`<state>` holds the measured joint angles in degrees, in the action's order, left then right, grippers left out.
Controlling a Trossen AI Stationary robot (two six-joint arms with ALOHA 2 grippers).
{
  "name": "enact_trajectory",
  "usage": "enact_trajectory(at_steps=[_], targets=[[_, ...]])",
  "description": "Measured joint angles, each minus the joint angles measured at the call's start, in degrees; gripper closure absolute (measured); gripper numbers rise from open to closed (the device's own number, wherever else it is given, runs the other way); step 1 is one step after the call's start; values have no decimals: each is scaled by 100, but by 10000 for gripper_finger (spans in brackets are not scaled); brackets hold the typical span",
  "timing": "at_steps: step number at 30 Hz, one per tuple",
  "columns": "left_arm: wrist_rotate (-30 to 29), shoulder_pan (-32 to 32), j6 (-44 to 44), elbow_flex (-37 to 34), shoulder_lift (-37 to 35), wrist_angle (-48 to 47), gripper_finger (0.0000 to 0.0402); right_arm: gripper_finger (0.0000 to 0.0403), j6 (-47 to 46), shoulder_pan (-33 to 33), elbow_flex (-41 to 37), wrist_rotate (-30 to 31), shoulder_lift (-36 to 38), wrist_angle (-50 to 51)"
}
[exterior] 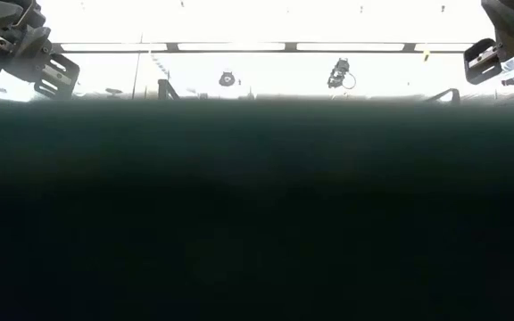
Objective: Place and stack plates onto a shelf
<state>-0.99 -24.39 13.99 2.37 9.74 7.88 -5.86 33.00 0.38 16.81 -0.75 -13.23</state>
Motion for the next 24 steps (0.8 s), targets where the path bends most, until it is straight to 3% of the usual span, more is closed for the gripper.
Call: enact_trajectory(at_steps=[15, 20, 24], targets=[[-14, 1, 242, 0, 0, 110, 283, 346, 2, 1, 0, 0, -1, -1], [-279, 11, -301, 4, -2, 956, 283, 346, 73, -1, 0, 23, -1, -91], [-758, 81, -397, 7, 16, 908, 283, 346, 271, -4, 0, 69, 2, -393]])
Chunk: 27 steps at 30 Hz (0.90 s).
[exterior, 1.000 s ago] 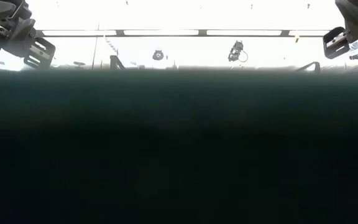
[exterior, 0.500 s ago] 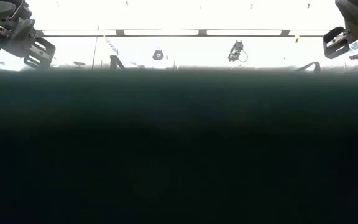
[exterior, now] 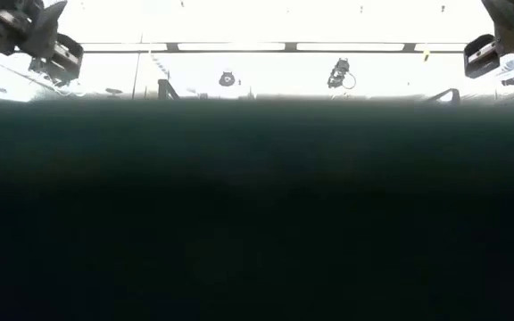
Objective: Place and stack plates onto a shelf
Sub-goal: Put the orange plate on the shelf
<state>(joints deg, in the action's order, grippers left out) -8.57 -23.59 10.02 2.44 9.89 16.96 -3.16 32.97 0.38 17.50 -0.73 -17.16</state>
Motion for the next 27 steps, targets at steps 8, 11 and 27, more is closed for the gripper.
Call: enact_trajectory(at_steps=[8, 11, 27], targets=[[-1694, 367, 129, -2, 852, 359, 283, 346, 789, -4, 0, 112, -2, -964], [-1740, 504, 136, -2, 1106, 729, 283, 346, 754, -8, 2, 205, 0, -1229], [-1045, 533, 148, 509, 2043, 1670, 283, 355, -206, -15, 620, 1685, -1156, 332]])
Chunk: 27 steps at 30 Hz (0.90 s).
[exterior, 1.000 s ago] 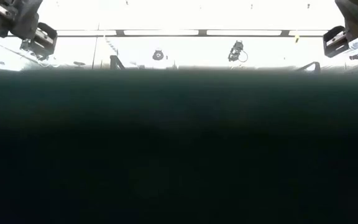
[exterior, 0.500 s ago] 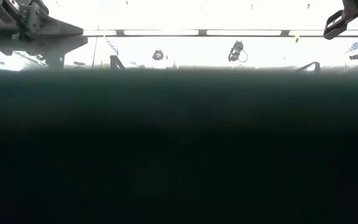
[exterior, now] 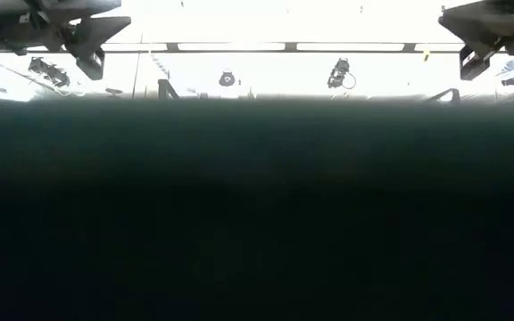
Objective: Place and stack plates onto a shelf
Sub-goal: Put the orange plate on the shelf
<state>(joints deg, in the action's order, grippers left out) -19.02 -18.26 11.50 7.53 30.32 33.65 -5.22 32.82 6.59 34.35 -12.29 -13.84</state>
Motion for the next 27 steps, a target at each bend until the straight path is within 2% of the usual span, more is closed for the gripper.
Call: enact_trajectory(at_steps=[5, 9, 13, 16, 23, 27], targets=[[6, 0, -291, 232, 68, 6, 283, 356, -1107, 28, 706, -387, -1463, 928], [6, 0, -612, 300, 71, -13, 283, 356, -1975, 158, 1439, -444, -2866, 1747], [7, 0, -806, 357, 71, -103, 283, 356, -2341, 298, 2306, -584, -4270, 2275], [8, 0, -834, 389, 68, -164, 283, 356, -2620, 386, 3052, -621, -5152, 3048], [6, 0, -1105, 389, 70, -389, 283, 356, -2946, 457, 4529, -670, -6663, 4248], [6, 8, -1269, 389, 68, -513, 283, 356, -2763, 455, 4971, -995, -7256, 4461]])
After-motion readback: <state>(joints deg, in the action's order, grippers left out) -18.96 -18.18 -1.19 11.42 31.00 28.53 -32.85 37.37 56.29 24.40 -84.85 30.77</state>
